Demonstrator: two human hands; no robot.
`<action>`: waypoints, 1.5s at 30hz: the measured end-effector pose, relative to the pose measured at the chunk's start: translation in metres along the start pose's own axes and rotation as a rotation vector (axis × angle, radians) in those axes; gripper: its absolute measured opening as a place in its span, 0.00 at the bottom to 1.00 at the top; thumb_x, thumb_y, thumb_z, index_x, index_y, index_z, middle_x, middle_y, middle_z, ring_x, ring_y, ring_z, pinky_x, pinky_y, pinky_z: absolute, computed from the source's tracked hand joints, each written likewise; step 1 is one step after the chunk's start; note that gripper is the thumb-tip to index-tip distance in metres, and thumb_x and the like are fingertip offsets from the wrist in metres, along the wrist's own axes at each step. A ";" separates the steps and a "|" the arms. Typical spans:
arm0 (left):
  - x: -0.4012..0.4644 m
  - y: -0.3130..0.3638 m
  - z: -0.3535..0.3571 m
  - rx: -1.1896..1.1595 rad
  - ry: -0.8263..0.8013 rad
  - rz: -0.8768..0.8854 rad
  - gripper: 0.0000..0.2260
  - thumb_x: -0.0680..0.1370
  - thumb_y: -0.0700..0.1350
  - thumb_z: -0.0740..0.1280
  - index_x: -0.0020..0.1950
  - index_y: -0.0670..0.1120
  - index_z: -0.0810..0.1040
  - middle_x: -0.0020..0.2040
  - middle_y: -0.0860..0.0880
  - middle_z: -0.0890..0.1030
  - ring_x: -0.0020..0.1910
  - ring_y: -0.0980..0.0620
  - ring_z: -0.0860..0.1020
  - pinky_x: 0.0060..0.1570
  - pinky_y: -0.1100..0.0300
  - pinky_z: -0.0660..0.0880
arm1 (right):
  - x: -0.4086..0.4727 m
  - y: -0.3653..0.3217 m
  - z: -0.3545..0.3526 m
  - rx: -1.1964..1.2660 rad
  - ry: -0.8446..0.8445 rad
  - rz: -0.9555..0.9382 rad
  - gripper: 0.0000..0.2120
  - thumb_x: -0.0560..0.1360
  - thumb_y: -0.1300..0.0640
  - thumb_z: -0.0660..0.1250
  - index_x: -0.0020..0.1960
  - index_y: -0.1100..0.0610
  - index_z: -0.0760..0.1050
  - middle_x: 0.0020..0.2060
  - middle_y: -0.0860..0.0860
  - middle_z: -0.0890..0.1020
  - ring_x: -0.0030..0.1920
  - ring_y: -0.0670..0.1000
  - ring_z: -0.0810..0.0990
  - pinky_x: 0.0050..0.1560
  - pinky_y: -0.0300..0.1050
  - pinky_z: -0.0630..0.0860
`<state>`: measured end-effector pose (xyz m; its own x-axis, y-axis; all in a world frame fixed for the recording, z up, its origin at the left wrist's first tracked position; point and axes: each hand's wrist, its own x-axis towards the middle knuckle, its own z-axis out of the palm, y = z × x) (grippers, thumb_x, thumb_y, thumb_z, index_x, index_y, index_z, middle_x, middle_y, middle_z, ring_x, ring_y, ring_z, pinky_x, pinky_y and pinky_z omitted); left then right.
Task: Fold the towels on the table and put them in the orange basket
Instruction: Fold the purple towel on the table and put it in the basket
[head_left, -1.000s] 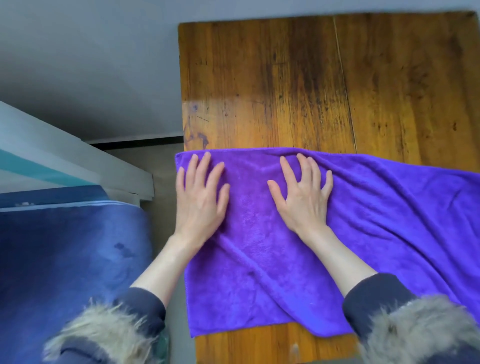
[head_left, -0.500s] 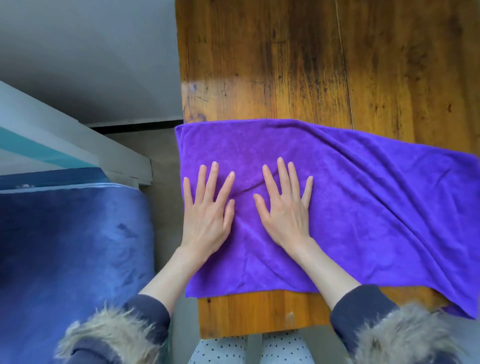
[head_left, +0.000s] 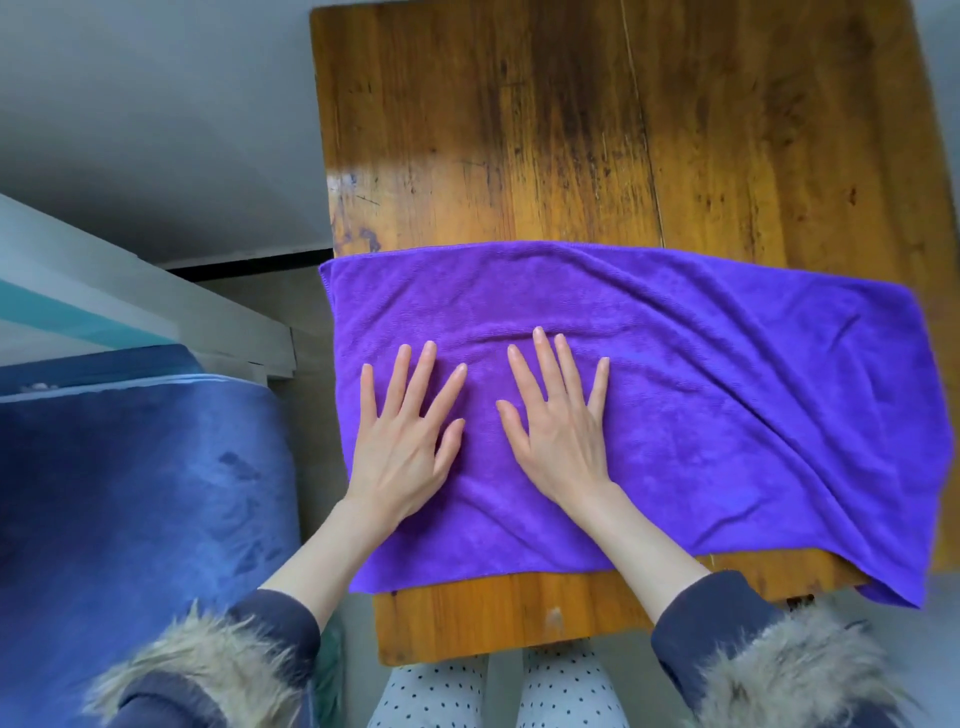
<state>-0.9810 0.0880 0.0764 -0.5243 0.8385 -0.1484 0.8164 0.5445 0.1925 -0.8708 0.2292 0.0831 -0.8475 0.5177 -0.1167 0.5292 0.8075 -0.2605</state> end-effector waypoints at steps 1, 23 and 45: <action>0.007 0.008 -0.002 -0.003 -0.009 0.020 0.24 0.79 0.53 0.52 0.74 0.51 0.60 0.76 0.44 0.57 0.75 0.43 0.52 0.71 0.39 0.46 | -0.002 0.008 -0.004 0.008 0.011 0.029 0.25 0.76 0.50 0.60 0.72 0.55 0.64 0.73 0.56 0.61 0.74 0.57 0.58 0.69 0.70 0.49; 0.134 0.237 0.009 0.036 -0.115 0.411 0.23 0.78 0.53 0.57 0.74 0.51 0.62 0.76 0.44 0.57 0.75 0.41 0.53 0.69 0.36 0.46 | -0.063 0.289 -0.071 0.050 -0.058 0.518 0.26 0.80 0.45 0.50 0.76 0.49 0.52 0.76 0.52 0.50 0.76 0.54 0.46 0.71 0.65 0.43; 0.203 0.388 0.035 0.234 -0.246 0.777 0.23 0.81 0.51 0.53 0.76 0.54 0.53 0.78 0.49 0.49 0.76 0.46 0.48 0.72 0.40 0.48 | -0.130 0.342 -0.092 0.351 0.241 1.065 0.13 0.74 0.52 0.68 0.54 0.58 0.72 0.52 0.56 0.76 0.55 0.58 0.73 0.50 0.51 0.69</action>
<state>-0.7622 0.4692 0.0867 0.2519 0.9297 -0.2687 0.9661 -0.2257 0.1251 -0.5761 0.4646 0.0971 0.0735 0.9624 -0.2617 0.9007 -0.1767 -0.3969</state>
